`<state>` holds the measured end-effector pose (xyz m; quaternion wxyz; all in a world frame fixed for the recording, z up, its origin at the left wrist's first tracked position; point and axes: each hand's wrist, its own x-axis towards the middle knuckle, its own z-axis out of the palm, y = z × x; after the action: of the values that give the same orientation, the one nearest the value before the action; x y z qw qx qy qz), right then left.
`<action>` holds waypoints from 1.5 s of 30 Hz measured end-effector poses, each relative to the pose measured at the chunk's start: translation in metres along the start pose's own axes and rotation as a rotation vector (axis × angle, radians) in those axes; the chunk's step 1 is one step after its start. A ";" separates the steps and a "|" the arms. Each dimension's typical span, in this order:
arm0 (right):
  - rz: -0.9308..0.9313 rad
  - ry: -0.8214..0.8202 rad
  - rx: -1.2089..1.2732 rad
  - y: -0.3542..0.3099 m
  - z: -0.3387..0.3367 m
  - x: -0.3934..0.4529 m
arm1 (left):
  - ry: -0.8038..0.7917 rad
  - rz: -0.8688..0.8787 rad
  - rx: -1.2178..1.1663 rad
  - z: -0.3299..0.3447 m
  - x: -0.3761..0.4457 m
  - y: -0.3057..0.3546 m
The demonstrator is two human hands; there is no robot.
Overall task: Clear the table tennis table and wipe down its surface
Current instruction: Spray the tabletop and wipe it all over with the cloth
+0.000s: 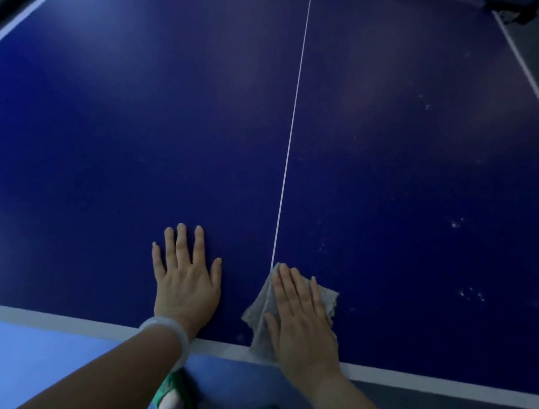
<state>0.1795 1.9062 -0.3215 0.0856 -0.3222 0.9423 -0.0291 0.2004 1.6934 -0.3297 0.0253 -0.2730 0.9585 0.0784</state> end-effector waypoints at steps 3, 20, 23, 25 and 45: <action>0.096 -0.014 -0.092 0.029 -0.009 0.042 | 0.013 -0.006 -0.012 0.000 -0.001 0.002; 0.320 0.029 0.050 0.056 -0.027 0.134 | 0.007 -0.006 -0.002 0.000 -0.001 0.000; 0.447 -0.033 0.091 0.047 -0.034 0.156 | 0.013 0.000 -0.001 0.002 0.000 0.001; 0.412 0.004 0.069 0.013 -0.024 0.133 | 0.007 0.000 0.001 0.002 0.000 0.001; 0.078 0.027 -0.118 -0.029 0.012 -0.023 | -0.011 0.014 -0.018 -0.002 -0.001 -0.003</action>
<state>0.2171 1.8978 -0.3271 0.0548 -0.2893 0.9553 0.0253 0.2027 1.6910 -0.3286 0.0275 -0.2659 0.9595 0.0888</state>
